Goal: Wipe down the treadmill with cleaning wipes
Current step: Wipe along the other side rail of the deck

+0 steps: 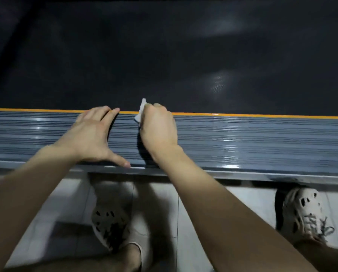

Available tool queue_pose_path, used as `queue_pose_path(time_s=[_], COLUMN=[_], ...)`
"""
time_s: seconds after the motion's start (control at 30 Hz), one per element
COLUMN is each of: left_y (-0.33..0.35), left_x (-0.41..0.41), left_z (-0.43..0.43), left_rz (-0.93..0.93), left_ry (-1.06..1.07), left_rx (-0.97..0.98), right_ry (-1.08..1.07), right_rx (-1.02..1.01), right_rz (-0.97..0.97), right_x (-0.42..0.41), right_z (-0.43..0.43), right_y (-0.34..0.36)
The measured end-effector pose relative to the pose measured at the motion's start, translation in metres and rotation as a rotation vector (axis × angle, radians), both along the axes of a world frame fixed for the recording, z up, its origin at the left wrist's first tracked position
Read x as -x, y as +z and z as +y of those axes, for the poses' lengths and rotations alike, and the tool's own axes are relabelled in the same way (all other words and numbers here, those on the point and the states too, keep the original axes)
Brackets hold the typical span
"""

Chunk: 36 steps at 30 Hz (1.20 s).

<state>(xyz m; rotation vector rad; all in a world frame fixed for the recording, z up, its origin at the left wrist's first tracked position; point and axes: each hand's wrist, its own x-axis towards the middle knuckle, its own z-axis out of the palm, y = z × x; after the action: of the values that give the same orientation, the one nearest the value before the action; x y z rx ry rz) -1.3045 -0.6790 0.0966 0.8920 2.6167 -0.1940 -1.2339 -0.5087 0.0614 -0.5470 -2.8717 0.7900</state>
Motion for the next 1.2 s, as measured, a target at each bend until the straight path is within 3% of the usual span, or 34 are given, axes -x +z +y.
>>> queue_pose_path(time_s=[0.1,0.23,0.37,0.43,0.6,0.7,0.87,0.97,1.07,1.2], left_y=[0.007,0.012,0.012,0.014,0.034,0.03,0.029,0.03,0.03,0.029], left_x=[-0.001,-0.004,0.0,0.004,0.025,0.023,0.024,0.023,0.02,0.019], left_z=[0.006,0.011,0.013,0.011,-0.015,-0.024,-0.027,-0.025,-0.025,-0.019], left_rz=[-0.03,-0.065,-0.03,-0.07,-0.068,-0.123,-0.119,-0.101,-0.09,-0.133], left_ry=[0.014,0.036,-0.017,-0.087,-0.145,-0.059,-0.054,-0.037,-0.019,-0.018], left_rx=[-0.011,0.026,0.069,0.117,0.254,0.273,0.252,0.257,0.256,0.226], right_ry=[-0.142,-0.444,-0.643,-0.608,-0.219,-0.082,-0.44,-0.649,-0.417,-0.082], right_rx=[-0.053,-0.138,-0.05,-0.049,0.015,0.009,-0.083,-0.12,-0.242,-0.02], right_rz=[0.085,0.029,0.081,0.096,0.087,0.05,0.039,0.059,0.14,0.211], right_x=[-0.041,-0.111,-0.106,-0.074,0.02,0.004,-0.097,-0.118,-0.064,0.018], right_z=[0.062,0.161,0.157,0.11,-0.048,-0.029,0.124,0.151,0.076,-0.055], right_y=[-0.007,-0.002,-0.003,-0.003,0.009,0.011,0.009,0.008,-0.01,-0.016])
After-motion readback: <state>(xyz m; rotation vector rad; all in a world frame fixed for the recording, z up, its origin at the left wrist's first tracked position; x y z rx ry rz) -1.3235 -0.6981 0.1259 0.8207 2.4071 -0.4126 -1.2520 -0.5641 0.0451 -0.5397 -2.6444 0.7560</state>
